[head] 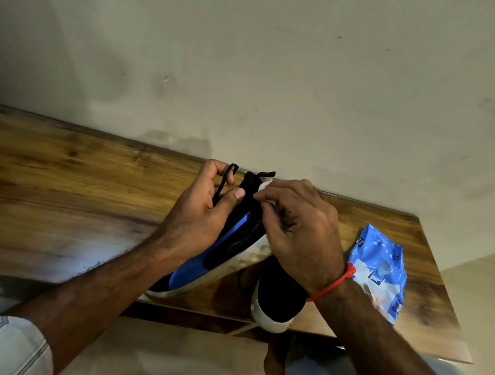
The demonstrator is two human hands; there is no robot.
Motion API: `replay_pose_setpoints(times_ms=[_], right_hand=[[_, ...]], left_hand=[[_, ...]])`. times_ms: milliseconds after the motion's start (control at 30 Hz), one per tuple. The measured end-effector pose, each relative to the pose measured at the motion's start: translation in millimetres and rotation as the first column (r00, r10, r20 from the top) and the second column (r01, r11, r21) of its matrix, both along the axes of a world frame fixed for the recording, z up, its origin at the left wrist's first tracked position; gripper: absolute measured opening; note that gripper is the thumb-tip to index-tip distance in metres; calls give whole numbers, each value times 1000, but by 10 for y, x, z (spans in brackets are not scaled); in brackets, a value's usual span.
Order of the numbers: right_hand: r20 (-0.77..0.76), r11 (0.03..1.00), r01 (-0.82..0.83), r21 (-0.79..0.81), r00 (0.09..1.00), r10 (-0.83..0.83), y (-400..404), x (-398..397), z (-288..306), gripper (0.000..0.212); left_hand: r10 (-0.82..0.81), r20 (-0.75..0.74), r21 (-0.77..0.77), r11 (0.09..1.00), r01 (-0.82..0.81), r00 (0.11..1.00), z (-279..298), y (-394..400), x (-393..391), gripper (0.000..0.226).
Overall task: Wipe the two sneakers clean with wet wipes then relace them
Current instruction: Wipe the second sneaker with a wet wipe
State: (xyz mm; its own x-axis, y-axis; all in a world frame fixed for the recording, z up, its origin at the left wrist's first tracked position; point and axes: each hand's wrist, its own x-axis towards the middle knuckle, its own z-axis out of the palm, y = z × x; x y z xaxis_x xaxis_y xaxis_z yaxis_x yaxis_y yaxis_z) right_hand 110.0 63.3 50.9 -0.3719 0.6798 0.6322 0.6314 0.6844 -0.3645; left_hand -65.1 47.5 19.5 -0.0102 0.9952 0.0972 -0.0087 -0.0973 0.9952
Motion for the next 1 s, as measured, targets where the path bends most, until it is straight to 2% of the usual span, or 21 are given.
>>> replay_pose_setpoints(times_ms=[67, 133, 200, 267, 333, 367, 433, 467, 533, 600, 667, 733, 867, 1000], right_hand=[[47, 996, -79, -40, 996, 81, -71, -46, -23, 13], [175, 974, -208, -95, 959, 222, -190, -144, -71, 14], [242, 958, -266, -106, 928, 284, -234, -157, -56, 15], [107, 967, -221, -126, 966, 234, -156, -61, 45, 16], [-170, 966, -108, -236, 983, 69, -22, 91, 168, 22], [-309, 941, -91, -327, 951, -15, 42, 163, 226, 26], [-513, 860, -162, -484, 849, -128, 117, 231, 295, 31], [-563, 819, -206, -535, 810, -164, 133, 244, 305, 32], [-588, 767, -260, -587, 788, -182, 158, 238, 303, 29], [-546, 779, -252, -574, 827, -135, 170, 214, 281, 28], [-355, 871, -122, -476, 933, -63, 184, 184, 232, 27], [-155, 933, -14, -360, 987, -45, 204, 154, 198, 23], [5, 979, 45, -198, 999, -45, 149, 20, 170, 21], [135, 999, 2, -54, 991, 5, -67, -206, -12, 29]], left_hand=[[7, -15, 6, 1000, -7, 1000, -25, 26, 1, 15], [6, -38, 12, 1000, -5, 999, -35, 55, -12, 14], [12, -59, 31, 999, -10, 998, -33, 85, -47, 11], [31, -66, 50, 998, -28, 997, -21, 106, -89, 10], [49, -58, 59, 997, -46, 997, -2, 105, -112, 9], [57, -46, 57, 997, -54, 997, 4, 104, -115, 10], [78, -17, 43, 996, -77, 997, 3, 113, -119, 16], [86, -4, 36, 996, -86, 996, 1, 116, -123, 19], [91, 22, 27, 995, -91, 996, 12, 122, -131, 20], [87, 37, 18, 996, -88, 996, 20, 125, -130, 19], [60, 46, 23, 998, -61, 997, 21, 105, -114, 19], [6, 39, 37, 999, -7, 999, 9, 67, -86, 10], [-37, -6, 49, 998, 38, 999, -7, 17, -54, 17], [4, 25, 34, 999, -5, 1000, 40, 27, -79, 10]])
